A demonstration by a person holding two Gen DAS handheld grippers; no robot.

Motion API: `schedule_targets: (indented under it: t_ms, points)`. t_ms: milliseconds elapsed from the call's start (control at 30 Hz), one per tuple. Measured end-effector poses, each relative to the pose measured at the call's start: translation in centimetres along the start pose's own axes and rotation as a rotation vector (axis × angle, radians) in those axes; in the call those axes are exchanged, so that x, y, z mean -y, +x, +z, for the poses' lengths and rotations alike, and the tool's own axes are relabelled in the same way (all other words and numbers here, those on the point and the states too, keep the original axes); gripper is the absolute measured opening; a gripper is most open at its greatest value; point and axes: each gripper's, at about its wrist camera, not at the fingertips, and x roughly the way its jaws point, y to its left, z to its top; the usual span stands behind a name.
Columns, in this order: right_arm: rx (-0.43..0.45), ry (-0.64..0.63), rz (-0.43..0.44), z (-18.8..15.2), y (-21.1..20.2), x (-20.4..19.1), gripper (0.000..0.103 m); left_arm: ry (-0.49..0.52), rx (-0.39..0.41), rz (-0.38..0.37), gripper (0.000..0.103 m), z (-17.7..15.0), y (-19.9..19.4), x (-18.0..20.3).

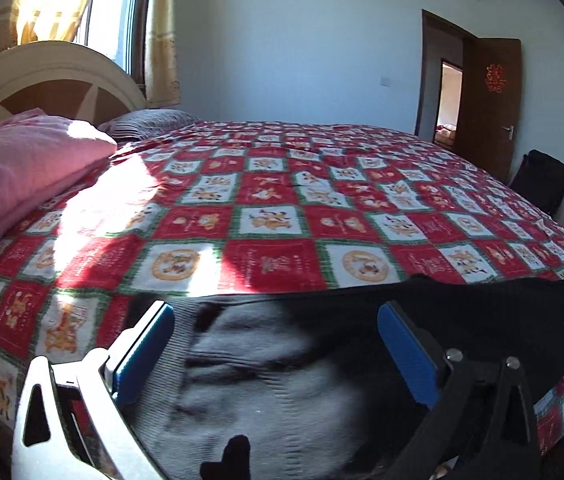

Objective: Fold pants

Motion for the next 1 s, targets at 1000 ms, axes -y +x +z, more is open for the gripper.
schedule_targets:
  t_ms: [1000]
  points:
    - [-0.140, 0.286, -0.115, 0.1, 4.3, 16.4, 0.050, -0.020, -0.058, 0.078, 0.103, -3.6, 2.9, 1.4]
